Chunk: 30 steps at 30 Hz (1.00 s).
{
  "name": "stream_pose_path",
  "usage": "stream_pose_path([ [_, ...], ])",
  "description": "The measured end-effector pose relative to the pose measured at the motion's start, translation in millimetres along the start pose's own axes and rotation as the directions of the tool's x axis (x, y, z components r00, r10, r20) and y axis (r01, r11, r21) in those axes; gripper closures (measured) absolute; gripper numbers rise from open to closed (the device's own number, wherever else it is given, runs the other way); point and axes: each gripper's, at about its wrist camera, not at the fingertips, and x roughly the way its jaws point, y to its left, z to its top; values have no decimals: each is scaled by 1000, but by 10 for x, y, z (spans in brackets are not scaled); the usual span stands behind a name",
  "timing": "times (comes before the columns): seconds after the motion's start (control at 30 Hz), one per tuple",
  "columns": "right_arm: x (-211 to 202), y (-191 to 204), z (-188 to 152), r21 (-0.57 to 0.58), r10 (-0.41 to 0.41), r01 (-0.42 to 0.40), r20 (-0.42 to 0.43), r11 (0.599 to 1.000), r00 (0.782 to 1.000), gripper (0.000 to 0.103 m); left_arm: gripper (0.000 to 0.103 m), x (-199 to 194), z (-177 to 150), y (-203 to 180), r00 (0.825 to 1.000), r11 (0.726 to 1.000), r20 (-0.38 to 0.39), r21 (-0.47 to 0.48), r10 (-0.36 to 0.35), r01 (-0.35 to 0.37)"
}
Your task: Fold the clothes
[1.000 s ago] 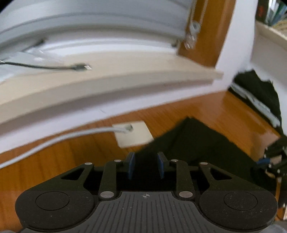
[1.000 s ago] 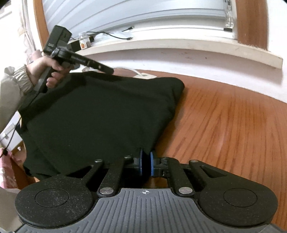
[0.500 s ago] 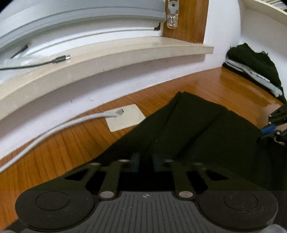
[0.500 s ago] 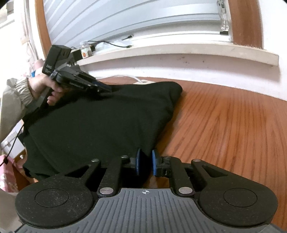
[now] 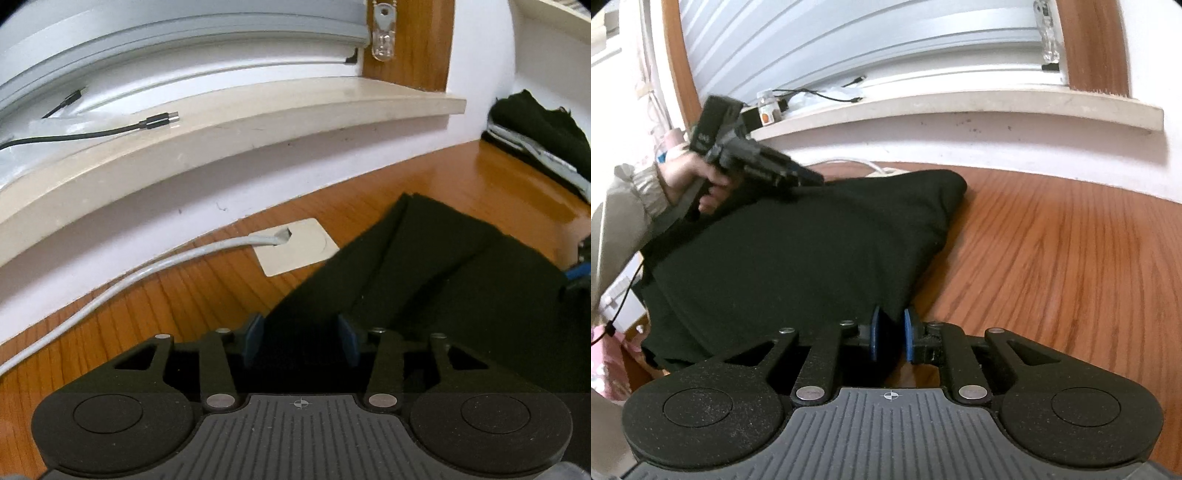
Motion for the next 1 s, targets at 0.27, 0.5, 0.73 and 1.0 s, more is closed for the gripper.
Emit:
stream_pose_path([
  [0.27,-11,-4,14,6,4,-4,1,1000,1000,89,101,-31,-12,-9,999,999,44,37,21,-23],
  [0.5,-8,-7,18,5,3,-3,2,1000,1000,89,103,-161,192,13,974,987,159,-29,162,-159],
  [0.73,-4,-34,28,16,11,-11,4,1000,1000,89,83,-98,158,-52,992,997,107,-43,62,-58],
  [1.0,5,-66,36,37,23,-23,8,999,1000,88,66,-65,-50,5,997,997,6,-2,79,-79],
])
